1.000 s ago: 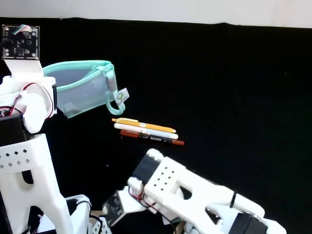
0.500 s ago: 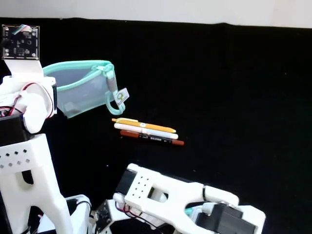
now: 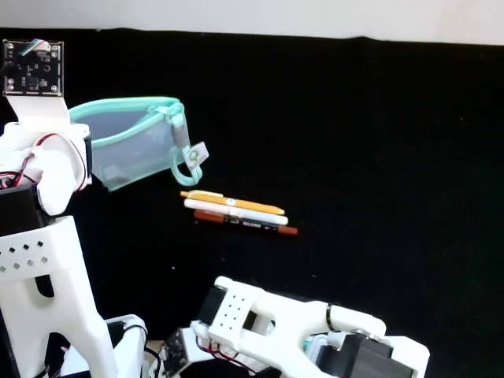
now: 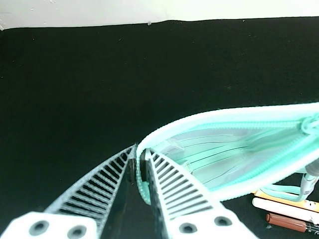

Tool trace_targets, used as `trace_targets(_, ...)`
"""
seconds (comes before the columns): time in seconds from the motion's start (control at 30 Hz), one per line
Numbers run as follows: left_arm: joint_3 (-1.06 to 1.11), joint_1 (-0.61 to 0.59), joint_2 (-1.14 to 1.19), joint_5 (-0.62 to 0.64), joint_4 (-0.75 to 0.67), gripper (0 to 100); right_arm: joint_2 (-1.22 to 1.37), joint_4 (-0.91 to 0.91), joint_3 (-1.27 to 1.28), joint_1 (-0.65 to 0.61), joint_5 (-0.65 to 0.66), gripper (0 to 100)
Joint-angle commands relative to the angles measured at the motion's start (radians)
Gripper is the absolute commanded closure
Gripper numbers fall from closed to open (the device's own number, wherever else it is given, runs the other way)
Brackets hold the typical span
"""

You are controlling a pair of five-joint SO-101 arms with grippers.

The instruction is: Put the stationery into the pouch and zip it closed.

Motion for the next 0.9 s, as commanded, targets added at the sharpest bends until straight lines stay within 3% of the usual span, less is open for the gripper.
trace_targets(0.0, 0.005, -0.019, 0.012, 0.003, -0.008, 99, 0.025, -0.027, 0.035, 0.001, -0.009, 81.0)
trace_targets(0.1, 0.005, -0.019, 0.012, 0.003, -0.008, 99, 0.025, -0.035, 0.033, -0.001, -0.072, 96.7)
trace_targets(0.23, 0.005, -0.019, 0.012, 0.003, -0.006, 99, 0.025, -0.076, 0.042, -0.001, -0.141, 96.5)
trace_targets(0.53, 0.005, -0.019, 0.012, 0.003, -0.006, 99, 0.016, -0.107, 0.064, 0.001, -0.161, 98.3)
trace_targets(0.73, 0.005, -0.019, 0.012, 0.003, -0.006, 99, 0.015, -0.096, -0.025, 0.051, -0.292, 98.1)
trace_targets(0.87, 0.005, -0.019, 0.012, 0.003, -0.008, 99, 0.015, -0.005, -0.108, 0.081, -0.296, 88.3)
